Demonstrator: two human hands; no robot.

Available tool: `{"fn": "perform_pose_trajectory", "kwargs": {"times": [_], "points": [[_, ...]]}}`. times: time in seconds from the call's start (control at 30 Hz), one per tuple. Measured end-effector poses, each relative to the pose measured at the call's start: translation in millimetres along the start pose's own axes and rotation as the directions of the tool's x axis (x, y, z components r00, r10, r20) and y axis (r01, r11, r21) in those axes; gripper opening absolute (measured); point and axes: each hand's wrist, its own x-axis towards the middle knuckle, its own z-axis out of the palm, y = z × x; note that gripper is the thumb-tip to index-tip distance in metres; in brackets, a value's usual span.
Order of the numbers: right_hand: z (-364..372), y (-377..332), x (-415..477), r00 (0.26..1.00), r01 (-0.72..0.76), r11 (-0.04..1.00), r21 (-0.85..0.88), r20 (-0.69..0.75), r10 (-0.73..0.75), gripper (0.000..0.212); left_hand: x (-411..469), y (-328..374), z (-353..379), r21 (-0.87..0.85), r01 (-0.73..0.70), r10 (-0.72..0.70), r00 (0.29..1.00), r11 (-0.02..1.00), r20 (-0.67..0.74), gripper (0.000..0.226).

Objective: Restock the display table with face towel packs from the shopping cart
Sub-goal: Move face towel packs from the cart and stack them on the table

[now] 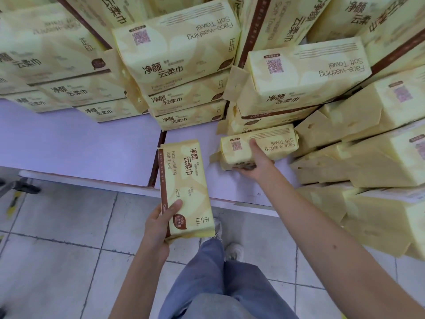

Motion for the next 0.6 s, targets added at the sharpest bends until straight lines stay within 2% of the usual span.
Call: {"fn": "perform_pose_trajectory", "kwargs": {"times": [0.1, 0.2, 0.33, 0.43, 0.53, 0.6], "points": [[-2, -8, -2, 0.998, -0.024, 0.999, -0.038, 0.057, 0.026, 0.058, 0, 0, 1, -0.002, 0.01, -0.01, 1.0, 1.0, 0.003, 0.059], [-10, -13, 1, 1.0, 0.014, 1.0, -0.019, 0.02, -0.013, 0.049, -2, -1, 2, -0.006, 0.02, -0.02, 1.0, 1.0, 0.009, 0.051], [-12, -14, 2, 0.999, 0.034, 0.999, -0.02, -0.021, -0.035, 0.069, -6, -2, 3, 0.01, 0.024, -0.024, 0.999, 1.0, 0.023, 0.056], [-20, -11, -1, 0.996, 0.065, 0.998, 0.008, -0.061, -0.064, 0.074, -9, -2, 4, 0.017, 0.019, -0.02, 0.999, 1.0, 0.027, 0.059], [-34, -6, -18, 0.997, 0.009, 0.999, -0.046, -0.077, -0.013, 0.065, -15, -2, 8, 0.001, 0.001, -0.001, 0.999, 1.0, 0.041, 0.059], [-43, 3, -41, 0.999, -0.04, 0.989, -0.145, 0.0, 0.04, 0.055, -19, -4, 15, -0.044, -0.019, 0.021, 0.999, 0.999, 0.039, 0.058]]}}
